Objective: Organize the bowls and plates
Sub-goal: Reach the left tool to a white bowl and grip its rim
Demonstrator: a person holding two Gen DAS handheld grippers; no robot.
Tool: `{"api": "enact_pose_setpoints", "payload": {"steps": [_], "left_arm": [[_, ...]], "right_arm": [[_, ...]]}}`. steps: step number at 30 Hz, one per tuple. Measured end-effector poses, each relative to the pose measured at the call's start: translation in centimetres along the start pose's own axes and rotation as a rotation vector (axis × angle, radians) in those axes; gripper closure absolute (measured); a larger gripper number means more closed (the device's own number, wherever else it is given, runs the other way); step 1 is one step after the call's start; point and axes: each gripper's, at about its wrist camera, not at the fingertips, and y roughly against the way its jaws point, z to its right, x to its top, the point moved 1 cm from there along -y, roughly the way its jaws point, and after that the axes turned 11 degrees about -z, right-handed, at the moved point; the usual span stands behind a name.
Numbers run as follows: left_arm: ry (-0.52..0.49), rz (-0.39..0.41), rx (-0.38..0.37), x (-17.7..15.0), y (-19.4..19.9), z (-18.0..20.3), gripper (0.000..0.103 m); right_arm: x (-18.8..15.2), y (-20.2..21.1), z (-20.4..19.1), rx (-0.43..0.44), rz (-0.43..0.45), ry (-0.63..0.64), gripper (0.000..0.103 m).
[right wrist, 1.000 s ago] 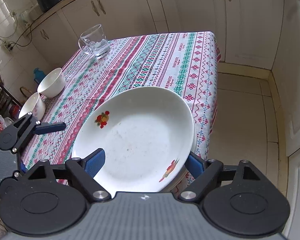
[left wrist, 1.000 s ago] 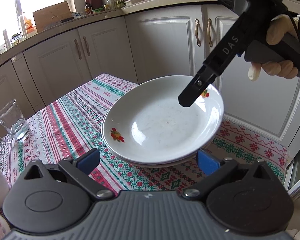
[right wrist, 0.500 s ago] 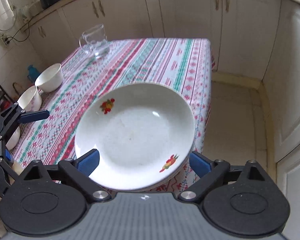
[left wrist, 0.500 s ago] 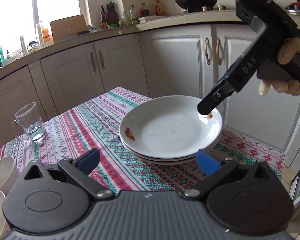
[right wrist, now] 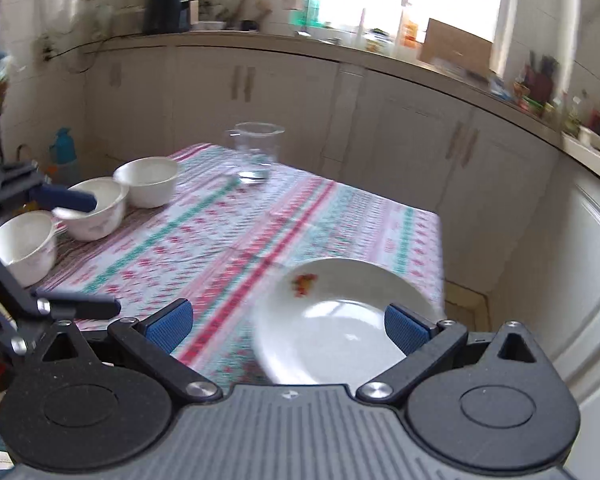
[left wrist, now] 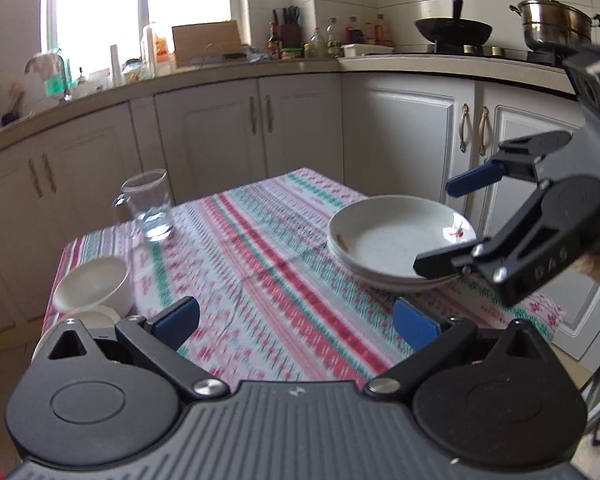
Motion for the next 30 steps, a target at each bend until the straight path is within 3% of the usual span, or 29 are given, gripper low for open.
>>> {"api": "enact_pose_setpoints", "payload": {"steps": [3,11,15,23,30], "left_arm": [[0.032,-0.029,0.013,-1.5,1.5,-2.6,0.001],[0.115,-0.119,0.14,-5.8,3.6,-10.7,0.001],[0.182,-0.145,0.126,-7.3,3.8,-14.0,0.001],[0.209,-0.182,0.054,-8.8,3.2,-17.0,0.004],[0.22,-0.217,-0.018,-8.9,1.5,-18.0,0.019]], "right_arm": [[0.2,-0.7,-3.4,0.064,-0.004,0.052,0.0],[1.9,-2.8,-12.3,0.2,-0.006,0.255,0.0],[2.8,-4.1,-15.7,0.263,-0.014,0.317,0.0],[3.7,-6.6,-20.9,0.336,-0.027,0.389,0.0],[4.2,-8.3,-23.3,0.365,-0.049,0.403,0.0]]}}
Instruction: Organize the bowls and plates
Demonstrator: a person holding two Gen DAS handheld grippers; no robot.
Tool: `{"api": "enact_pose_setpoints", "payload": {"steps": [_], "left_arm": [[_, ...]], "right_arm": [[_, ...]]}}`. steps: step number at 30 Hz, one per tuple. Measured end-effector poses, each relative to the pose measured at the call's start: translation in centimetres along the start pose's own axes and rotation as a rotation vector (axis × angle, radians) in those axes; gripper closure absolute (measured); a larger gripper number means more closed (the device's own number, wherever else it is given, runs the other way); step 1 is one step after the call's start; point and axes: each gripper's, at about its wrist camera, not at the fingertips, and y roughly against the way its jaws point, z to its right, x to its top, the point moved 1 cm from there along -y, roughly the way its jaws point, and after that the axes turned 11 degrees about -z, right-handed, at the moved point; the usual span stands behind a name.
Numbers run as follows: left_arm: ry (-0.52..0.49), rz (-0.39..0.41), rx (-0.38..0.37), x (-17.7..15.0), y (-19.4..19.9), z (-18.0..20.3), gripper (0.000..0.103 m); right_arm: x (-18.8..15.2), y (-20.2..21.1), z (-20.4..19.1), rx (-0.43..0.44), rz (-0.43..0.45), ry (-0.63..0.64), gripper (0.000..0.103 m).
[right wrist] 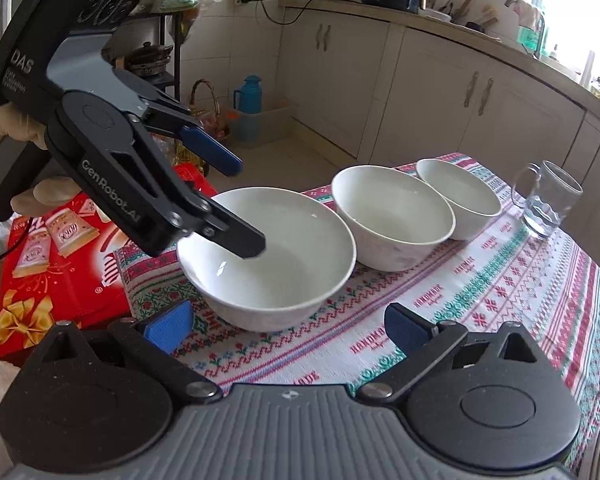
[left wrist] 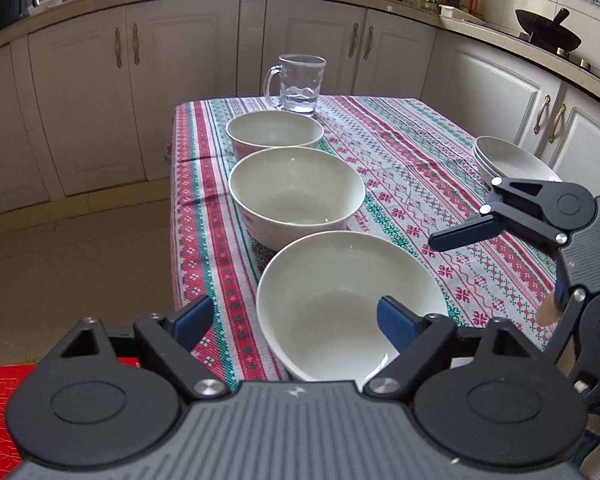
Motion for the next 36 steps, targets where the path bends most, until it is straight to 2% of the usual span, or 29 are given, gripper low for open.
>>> {"api": "enact_pose_setpoints", "payload": {"steps": [4,12,16,23,31,36], "left_arm": [[0.004,-0.028,-0.025,0.1,-0.8,-0.1,0.034],[0.001,-0.053,-0.055,0.4,-1.3,-0.2,0.05],[-0.002,-0.059,-0.065,0.5,-1.4,-0.2,0.052],[-0.002,-0.064,-0.068,0.7,-1.2,0.0,0.052],[-0.026,-0.059,-0.075,1.0,-0.5,1.6,0.052],[-0.048,-0.051,-0.091,1.8,-0.6,3.4,0.052]], "right_arm": [[0.2,-0.9,-0.3,0.009,-0.016,0.016,0.002],[0.6,-1.2,-0.4,0.027,-0.003,0.037,0.016],[0.6,-1.4,-0.3,0.04,0.0,0.044,0.02],[0.8,-1.2,-0.5,0.04,-0.003,0.036,0.02],[0.1,-0.3,0.1,0.063,-0.006,-0.003,0.02],[-0.8,1.2,0.6,0.041,0.0,-0.017,0.02]]}}
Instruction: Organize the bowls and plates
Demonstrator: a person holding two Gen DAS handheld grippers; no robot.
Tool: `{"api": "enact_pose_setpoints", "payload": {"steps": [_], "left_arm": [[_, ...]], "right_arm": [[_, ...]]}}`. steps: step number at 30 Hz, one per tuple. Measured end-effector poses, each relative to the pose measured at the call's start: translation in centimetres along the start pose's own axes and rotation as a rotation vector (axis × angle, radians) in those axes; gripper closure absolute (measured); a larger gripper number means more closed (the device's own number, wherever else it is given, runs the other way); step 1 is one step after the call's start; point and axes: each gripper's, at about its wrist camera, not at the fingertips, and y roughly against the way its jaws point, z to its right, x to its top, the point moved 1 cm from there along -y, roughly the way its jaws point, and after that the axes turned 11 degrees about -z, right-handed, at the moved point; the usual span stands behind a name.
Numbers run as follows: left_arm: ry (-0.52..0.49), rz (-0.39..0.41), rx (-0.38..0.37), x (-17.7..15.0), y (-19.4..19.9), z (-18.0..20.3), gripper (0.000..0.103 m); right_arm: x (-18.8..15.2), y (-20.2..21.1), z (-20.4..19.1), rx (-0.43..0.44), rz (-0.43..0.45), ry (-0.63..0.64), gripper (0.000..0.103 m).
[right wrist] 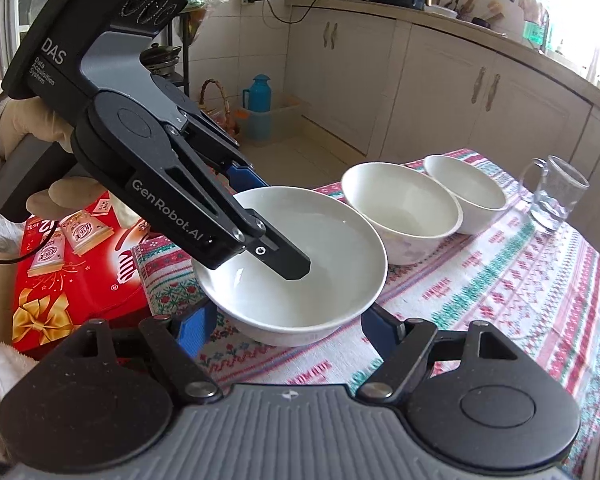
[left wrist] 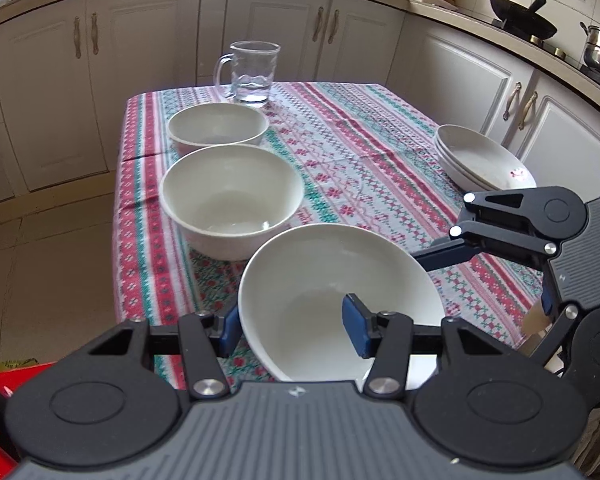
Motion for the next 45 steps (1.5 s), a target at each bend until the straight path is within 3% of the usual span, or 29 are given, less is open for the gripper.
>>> {"api": "enact_pose_setpoints", "payload": {"steps": [18,42,44,45], "left_arm": [[-0.146,0.021,-0.114,4.1,-4.0,7.2,0.052],[-0.153,-0.018,-0.129,5.1,-6.9,8.0,0.052],[-0.159,-0.009,-0.132,5.0,-6.7,8.0,0.049],[-0.161,-0.004,-0.128,4.9,-6.6,8.1,0.04]], "right_arm": [[-5.4,4.9,3.4,-0.136,-0.023,-0.143,0.02],[-7.3,4.4,5.7,-0.129,-0.052,-0.217,0.02],[-7.3,4.4,5.8,-0.122,-0.049,-0.219,0.017],[-7.3,4.4,5.8,-0.111,-0.048,-0.222,0.014]]}}
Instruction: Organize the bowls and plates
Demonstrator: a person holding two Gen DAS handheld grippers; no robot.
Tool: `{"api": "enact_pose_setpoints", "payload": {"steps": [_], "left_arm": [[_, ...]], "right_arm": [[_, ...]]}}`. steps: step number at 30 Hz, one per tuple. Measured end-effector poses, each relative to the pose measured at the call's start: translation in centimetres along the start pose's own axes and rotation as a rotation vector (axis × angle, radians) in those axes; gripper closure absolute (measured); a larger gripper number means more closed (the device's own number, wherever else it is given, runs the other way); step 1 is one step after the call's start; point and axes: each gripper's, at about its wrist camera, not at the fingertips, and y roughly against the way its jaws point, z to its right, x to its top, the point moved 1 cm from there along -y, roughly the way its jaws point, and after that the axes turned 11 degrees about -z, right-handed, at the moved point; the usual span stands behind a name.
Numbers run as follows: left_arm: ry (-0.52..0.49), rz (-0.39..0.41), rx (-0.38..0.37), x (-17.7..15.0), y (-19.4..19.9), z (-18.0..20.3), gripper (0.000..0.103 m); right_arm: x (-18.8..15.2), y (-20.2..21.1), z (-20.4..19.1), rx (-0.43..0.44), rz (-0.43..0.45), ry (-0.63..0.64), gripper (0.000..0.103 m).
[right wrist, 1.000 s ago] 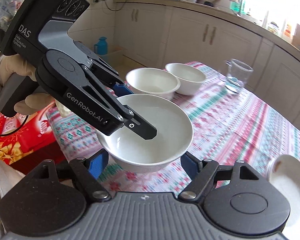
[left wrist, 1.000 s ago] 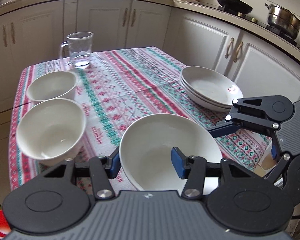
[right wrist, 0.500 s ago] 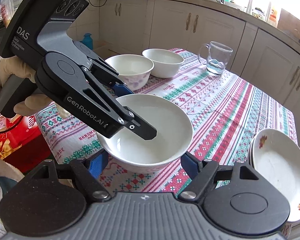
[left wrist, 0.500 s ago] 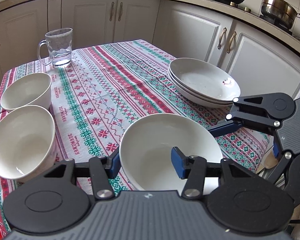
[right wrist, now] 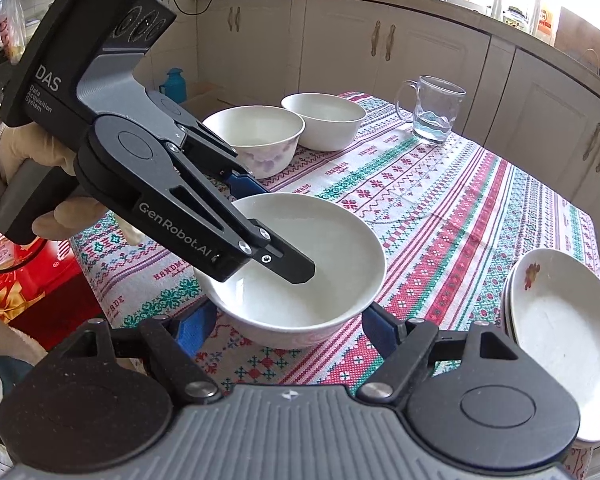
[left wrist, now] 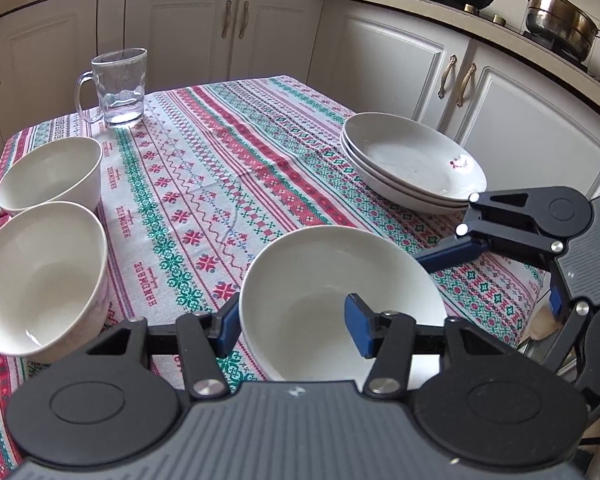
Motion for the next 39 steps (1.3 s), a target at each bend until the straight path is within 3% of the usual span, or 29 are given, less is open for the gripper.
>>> {"api": "enact_pose_setpoints", "payload": {"steps": [1,3,7,15,19,24,29,39], "left_arm": [[-0.001,0.008,0.014,0.0,0.2,0.0,0.025],[-0.009,0.04,0.042,-0.2,0.8,0.2,0.015],[-0.023,0.075,0.072,-0.5,2.3,0.3,0.011],[-0.006,0.136,0.183,-2.1,5.1,-0.6,0.009],[0.032,0.151,0.228,-3.2,6.1,-1.7,0.008],[0.096,0.158,0.256,-4.5,6.6,-3.3,0.008],[0.109,0.172,0.292,-5.3,7.0,-4.1,0.008],[0.105,0.174,0.359,-6.3,6.4,-6.0,0.007]], "right_arm": [[0.0,0.1,0.1,0.01,0.006,-0.005,0.004],[-0.1,0.4,0.1,0.002,0.038,-0.008,0.0],[-0.2,1.1,0.2,0.039,0.054,-0.007,0.0],[0.4,2.4,-0.5,0.045,0.044,0.039,0.0],[1.2,3.4,-0.6,0.001,0.081,0.035,0.0],[3.1,5.1,-0.5,-0.08,0.195,0.019,0.0],[5.4,4.4,-1.0,-0.098,0.159,0.075,0.0],[8.8,1.2,-1.6,-0.039,0.08,0.086,0.0]]}}
